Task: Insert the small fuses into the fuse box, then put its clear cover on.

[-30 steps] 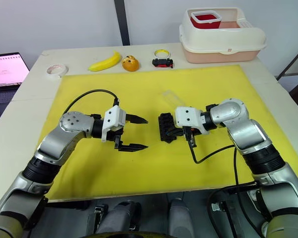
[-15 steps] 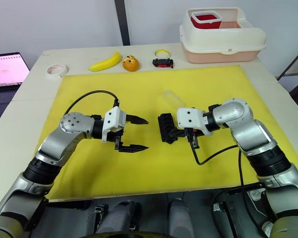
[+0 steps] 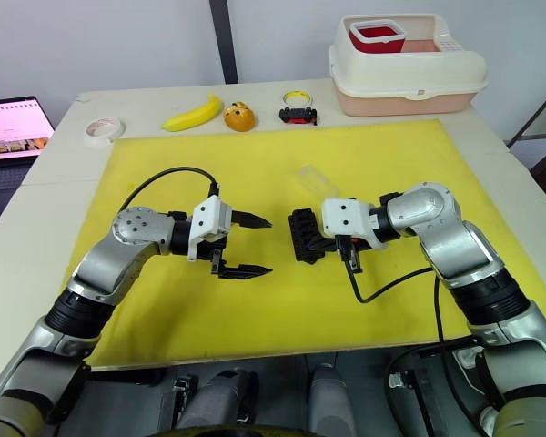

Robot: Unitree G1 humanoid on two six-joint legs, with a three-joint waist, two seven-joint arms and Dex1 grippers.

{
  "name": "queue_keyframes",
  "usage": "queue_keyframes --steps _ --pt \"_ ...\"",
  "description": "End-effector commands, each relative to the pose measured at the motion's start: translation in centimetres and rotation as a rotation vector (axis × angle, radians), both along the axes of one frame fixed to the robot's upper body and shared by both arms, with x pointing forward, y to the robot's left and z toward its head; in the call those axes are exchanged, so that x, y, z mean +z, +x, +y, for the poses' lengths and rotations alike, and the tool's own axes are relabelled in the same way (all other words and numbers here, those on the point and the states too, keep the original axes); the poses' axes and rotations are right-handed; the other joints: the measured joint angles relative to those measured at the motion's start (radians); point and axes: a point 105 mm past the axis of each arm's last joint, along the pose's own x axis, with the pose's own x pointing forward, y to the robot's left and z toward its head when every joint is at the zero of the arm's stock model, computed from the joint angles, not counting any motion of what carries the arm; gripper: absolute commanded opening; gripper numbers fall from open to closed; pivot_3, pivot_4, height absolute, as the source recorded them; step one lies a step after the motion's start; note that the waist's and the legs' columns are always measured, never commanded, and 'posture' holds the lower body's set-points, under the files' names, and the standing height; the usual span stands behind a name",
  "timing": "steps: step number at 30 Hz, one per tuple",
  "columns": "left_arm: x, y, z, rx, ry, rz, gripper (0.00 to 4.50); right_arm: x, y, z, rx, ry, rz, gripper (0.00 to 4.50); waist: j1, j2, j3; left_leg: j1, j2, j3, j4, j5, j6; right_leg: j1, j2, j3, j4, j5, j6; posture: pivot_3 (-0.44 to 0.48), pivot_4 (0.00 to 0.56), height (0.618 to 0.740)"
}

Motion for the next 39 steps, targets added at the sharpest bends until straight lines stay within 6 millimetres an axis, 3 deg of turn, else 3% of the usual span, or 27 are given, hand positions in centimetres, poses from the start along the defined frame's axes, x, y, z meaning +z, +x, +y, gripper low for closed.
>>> queue_keyframes --steps 1,3,6,10,14,19,22,29,39 --pt "1.2 0.1 -0.2 -0.010 -0.020 -0.050 4.49 0.3 -0.6 0.6 0.031 0.005 0.022 0.33 0.000 0.000 0.000 0.000 0.000 0.000 0.000 0.000 0.000 0.000 0.000 0.000 0.000 0.000 0.000 0.000 0.150 0.740" --pt "1.2 0.1 -0.2 -0.007 -0.021 -0.050 4.50 1.6 -1.0 1.2 0.036 0.049 0.047 0.94 0.000 0.000 0.000 0.000 0.000 0.000 0.000 0.000 0.000 0.000 0.000 0.000 0.000 0.000 0.000 0.000 0.150 0.740" --pt "1.2 0.0 -0.2 -0.008 -0.022 -0.049 4.50 3.2 -1.3 1.4 0.043 0.065 0.038 2.36 -0.001 0.000 0.000 0.000 0.000 0.000 0.000 0.000 0.000 0.000 0.000 0.000 0.000 0.000 0.000 0.000 0.150 0.740" --pt "1.3 -0.3 -0.4 -0.017 -0.030 -0.045 4.50 3.7 -1.1 0.9 0.024 0.065 0.010 4.43 0.001 0.000 0.000 0.000 0.000 0.000 0.000 0.000 0.000 0.000 0.000 0.000 0.000 0.000 0.000 0.000 0.150 0.740" --pt "1.2 0.0 -0.4 -0.013 -0.029 -0.041 4.50 3.6 -1.2 0.4 0.009 0.102 0.024 4.48 0.002 0.000 0.000 0.000 0.000 0.000 0.000 0.000 0.000 0.000 0.000 0.000 0.000 0.000 0.000 0.000 0.150 0.740" --pt "1.1 0.4 -0.2 -0.013 -0.020 -0.044 4.50 3.5 -0.4 0.2 -0.050 0.269 0.072 4.48 -0.001 0.000 0.000 0.000 0.000 0.000 0.000 0.000 0.000 0.000 0.000 0.000 0.000 0.000 0.000 0.000 0.150 0.740" --pt "1.2 0.5 -0.3 -0.016 -0.021 -0.045 4.50 3.4 -0.2 0.1 -0.067 0.321 0.095 3.64 -0.001 0.000 0.000 0.000 0.000 0.000 0.000 0.000 0.000 0.000 0.000 0.000 0.000 0.000 0.000 0.000 0.150 0.740" --pt "1.4 0.4 -0.5 -0.021 -0.022 -0.048 4.50 2.6 -0.3 0.4 -0.071 0.358 0.147 0.08 0.000 0.000 0.000 0.000 0.000 0.000 0.000 0.000 0.000 0.000 0.000 0.000 0.000 0.000 0.000 0.000 0.150 0.740" --pt "1.7 0.2 -0.7 -0.020 -0.026 -0.050 4.50 0.9 0.3 0.1 -0.111 0.314 0.154 0.03 -0.001 0.000 0.000 0.000 0.000 0.000 0.000 0.000 0.000 0.000 0.000 0.000 0.000 0.000 0.000 0.000 0.150 0.740"
